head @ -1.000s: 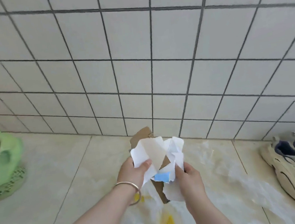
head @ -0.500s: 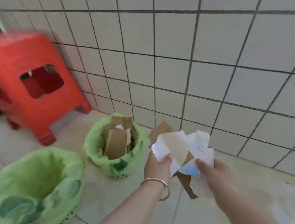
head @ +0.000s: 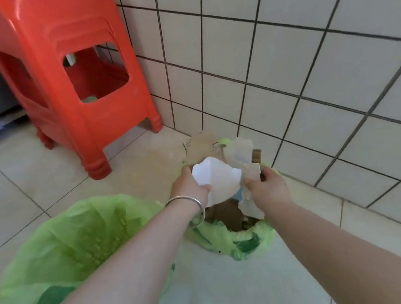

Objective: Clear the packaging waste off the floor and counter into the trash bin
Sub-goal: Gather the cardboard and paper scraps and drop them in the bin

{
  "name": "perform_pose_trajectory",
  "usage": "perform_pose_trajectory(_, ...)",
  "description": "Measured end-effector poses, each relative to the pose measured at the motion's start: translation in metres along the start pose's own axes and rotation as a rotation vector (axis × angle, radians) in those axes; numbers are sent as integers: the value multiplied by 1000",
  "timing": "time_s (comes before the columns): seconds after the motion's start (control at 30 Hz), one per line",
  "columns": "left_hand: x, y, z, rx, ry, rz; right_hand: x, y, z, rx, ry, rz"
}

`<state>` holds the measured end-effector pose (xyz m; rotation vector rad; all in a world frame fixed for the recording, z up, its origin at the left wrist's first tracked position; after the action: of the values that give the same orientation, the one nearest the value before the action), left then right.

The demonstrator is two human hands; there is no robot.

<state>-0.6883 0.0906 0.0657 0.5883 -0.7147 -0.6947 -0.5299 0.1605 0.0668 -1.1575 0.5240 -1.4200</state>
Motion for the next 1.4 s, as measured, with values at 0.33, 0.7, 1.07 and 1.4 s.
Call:
perform_pose_trajectory(0.33,-64,-2,-59,-569,-231,37,-50,40,-36,824,-336,-98)
perform_pose_trajectory(0.7,-67,-8,-92,-970,-239,19,-57,60,-67,1295,-451,-174)
perform_pose_trajectory(1.07,25,109,-87,-1119,5,-488,-18,-3,41,858,-128,205)
perform_pose_trajectory(1.4,177,166,-239,-763,-241,-729,82,104,241,329,48,109)
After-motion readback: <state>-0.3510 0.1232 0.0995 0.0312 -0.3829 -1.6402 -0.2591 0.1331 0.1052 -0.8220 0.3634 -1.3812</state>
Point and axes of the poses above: each hand's wrist, its own x-axis away from the middle knuckle, its own z-axis out of the back of the hand, y = z × x, the point moved 6 cm from there along -x, towards the middle knuckle, and after that the axes turned 2 degrees about -y, right-handed, at the moved point
